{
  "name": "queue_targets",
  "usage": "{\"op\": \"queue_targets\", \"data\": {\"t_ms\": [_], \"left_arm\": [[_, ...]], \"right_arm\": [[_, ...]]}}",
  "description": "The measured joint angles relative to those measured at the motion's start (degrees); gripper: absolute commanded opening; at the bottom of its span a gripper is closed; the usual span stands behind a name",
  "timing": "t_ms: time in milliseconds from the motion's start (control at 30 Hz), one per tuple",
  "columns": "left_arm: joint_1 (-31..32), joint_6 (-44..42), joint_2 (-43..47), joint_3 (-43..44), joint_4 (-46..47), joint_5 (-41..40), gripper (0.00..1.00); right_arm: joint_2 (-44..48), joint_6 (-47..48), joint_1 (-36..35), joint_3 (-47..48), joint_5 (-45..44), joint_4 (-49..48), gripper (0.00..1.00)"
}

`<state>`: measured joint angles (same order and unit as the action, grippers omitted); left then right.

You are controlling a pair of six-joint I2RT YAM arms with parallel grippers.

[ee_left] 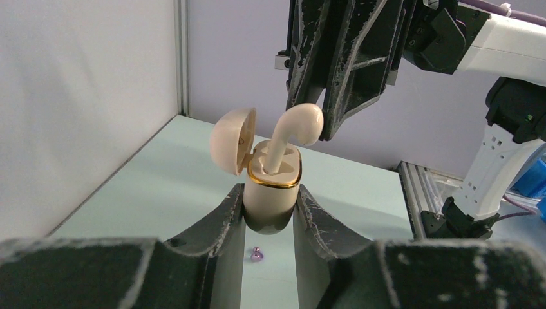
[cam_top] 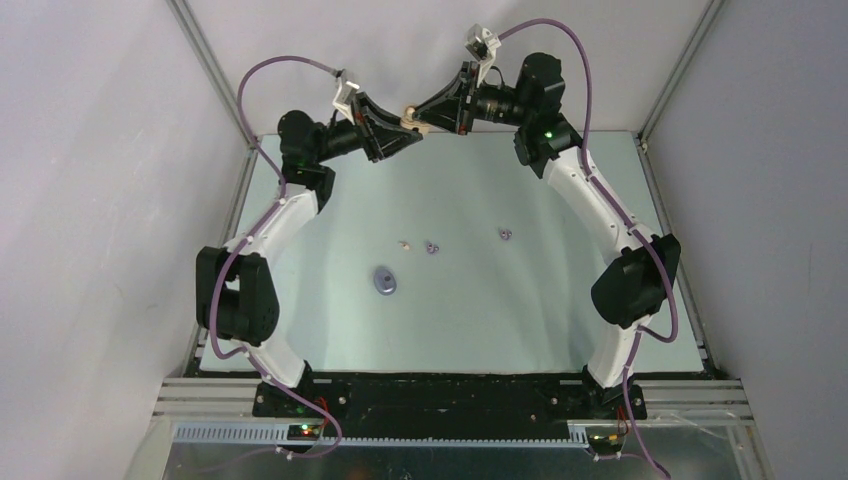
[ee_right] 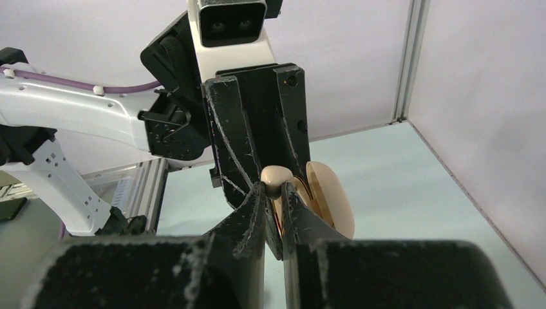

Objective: Insert the wireless bluetooth earbuds into the charging case
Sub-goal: Insert the left earbud into the left side groove of the charging case.

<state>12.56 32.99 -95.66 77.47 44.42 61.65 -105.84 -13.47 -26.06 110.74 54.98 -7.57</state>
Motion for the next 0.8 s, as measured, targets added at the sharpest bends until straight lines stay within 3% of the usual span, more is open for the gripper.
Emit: {"op": "queue_targets", "data": {"t_ms": [800], "left_arm": [[-0.2, -0.22, 0.04, 0.02, 0.09, 0.55, 0.01]], "right_arm": [[-0.63, 2.12, -0.13, 1.14, 1.01, 3.41, 0.0]]}}
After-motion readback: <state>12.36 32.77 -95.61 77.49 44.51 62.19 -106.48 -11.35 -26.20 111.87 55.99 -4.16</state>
